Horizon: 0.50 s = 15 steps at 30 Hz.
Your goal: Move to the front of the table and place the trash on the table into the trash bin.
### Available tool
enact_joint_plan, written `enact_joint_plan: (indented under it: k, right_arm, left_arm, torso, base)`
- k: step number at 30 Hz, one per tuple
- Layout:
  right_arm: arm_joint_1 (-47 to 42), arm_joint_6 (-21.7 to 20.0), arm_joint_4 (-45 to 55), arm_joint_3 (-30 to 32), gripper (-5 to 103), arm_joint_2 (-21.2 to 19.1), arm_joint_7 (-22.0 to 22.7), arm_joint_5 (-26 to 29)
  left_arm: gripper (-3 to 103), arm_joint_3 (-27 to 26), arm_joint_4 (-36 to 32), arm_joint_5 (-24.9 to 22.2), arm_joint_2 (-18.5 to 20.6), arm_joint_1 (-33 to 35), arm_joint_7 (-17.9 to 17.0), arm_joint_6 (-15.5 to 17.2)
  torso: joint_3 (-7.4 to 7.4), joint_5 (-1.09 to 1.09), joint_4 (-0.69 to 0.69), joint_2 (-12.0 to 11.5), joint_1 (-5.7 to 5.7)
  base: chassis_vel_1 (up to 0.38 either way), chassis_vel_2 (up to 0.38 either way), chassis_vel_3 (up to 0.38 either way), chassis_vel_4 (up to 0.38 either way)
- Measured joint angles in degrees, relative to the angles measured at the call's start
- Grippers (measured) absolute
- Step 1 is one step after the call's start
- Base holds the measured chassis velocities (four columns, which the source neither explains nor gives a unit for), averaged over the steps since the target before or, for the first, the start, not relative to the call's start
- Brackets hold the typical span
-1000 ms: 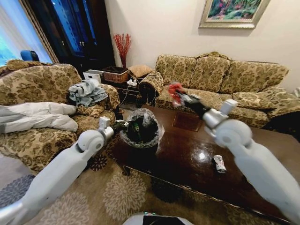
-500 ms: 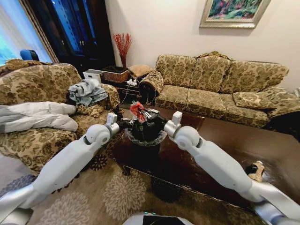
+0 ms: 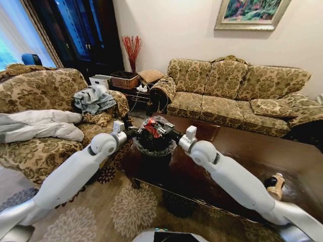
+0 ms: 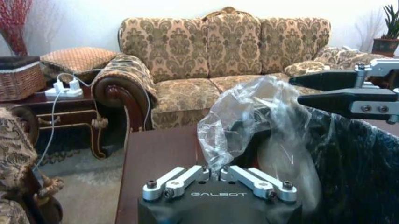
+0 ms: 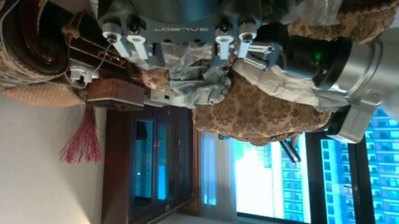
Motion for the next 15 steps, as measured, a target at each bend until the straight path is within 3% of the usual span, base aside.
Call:
enact_joint_plan:
  k: [6, 8, 12, 15]
  right_arm:
    - [-1.1, 0.2, 2.6, 4.2, 71, -1.1, 1.5, 2.4]
    - [-3.3, 0.1, 5.8, 9.0, 82, -3.2, 4.1, 3.9]
    - [-6.4, 0.0, 7.9, 13.6, 91, -6.0, 7.4, 3.9]
    - [-13.7, -2.6, 7.5, 22.8, 100, -8.4, 11.1, 0.9]
  left_arm:
    - [3, -0.5, -0.7, 0.0, -0.3, 0.7, -0.7, 0.1]
    - [3, -1.4, -1.2, 0.3, -0.4, 1.7, -1.2, 0.1]
    - [3, -2.5, -1.8, 0.9, -0.5, 2.8, -1.4, 0.0]
    - [3, -4.1, -2.7, 2.5, -0.5, 4.2, -1.9, -0.3]
  torso:
    - [0.0, 0.01, 0.0, 0.0, 0.0]
    - [0.0, -0.01, 0.0, 0.0, 0.0]
    - [0.0, 0.0, -0.01, 0.0, 0.0]
    - [-0.01, 0.02, 0.0, 0.0, -0.01]
  base:
    - [0.0, 0.0, 0.0, 0.0]
    - [0.0, 0.0, 0.0, 0.0]
    - [0.0, 0.0, 0.0, 0.0]
    - [0.0, 0.0, 0.0, 0.0]
